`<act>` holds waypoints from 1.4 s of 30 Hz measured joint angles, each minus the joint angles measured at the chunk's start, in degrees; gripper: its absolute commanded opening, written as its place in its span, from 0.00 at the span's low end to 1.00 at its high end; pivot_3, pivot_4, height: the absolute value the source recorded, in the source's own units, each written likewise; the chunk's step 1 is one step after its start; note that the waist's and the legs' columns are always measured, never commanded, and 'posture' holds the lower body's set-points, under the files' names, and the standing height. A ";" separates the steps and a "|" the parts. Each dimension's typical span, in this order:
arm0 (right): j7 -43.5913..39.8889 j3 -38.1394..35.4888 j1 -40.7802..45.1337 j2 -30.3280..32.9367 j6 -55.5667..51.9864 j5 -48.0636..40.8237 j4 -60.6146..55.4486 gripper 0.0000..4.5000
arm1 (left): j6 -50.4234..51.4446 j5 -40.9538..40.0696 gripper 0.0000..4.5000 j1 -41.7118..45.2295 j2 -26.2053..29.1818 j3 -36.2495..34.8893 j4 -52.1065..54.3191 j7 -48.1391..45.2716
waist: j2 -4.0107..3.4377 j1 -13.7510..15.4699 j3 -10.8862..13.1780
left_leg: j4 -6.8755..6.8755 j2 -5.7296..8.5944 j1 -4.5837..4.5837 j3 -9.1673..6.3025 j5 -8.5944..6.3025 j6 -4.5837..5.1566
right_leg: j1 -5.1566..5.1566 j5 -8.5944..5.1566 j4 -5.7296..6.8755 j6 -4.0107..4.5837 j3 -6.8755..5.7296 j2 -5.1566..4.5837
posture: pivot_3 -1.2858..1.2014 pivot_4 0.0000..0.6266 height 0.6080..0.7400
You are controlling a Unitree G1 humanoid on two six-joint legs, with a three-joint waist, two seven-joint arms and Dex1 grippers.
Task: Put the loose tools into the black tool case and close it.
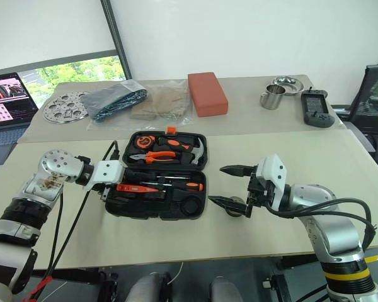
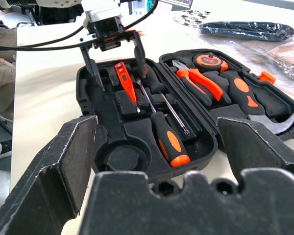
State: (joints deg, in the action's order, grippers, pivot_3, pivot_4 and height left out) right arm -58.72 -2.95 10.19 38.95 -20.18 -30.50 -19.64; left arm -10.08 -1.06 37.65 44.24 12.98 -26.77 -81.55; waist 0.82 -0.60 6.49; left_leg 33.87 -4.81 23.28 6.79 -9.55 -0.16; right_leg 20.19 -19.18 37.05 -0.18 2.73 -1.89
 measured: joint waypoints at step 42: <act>-1.12 0.42 0.29 -0.14 0.81 -0.01 0.81 1.00 | -3.47 -12.12 0.00 -6.85 -6.79 -9.84 -3.83 7.62 | -0.30 -0.19 -0.43 | 0.08 -0.06 0.07 -0.02 0.00 0.00 | 0.05 0.00 0.08 0.00 0.44 0.26 | 0.52 0.24 1.00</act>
State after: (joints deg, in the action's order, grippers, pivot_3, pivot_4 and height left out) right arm -59.84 -2.54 10.48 38.80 -19.37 -30.50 -18.83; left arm -13.55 -13.18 30.80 37.46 3.14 -30.60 -73.93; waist 0.53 -0.79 6.06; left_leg 33.95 -4.87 23.35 6.77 -9.55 -0.16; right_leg 20.24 -19.17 37.12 -0.18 3.17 -1.62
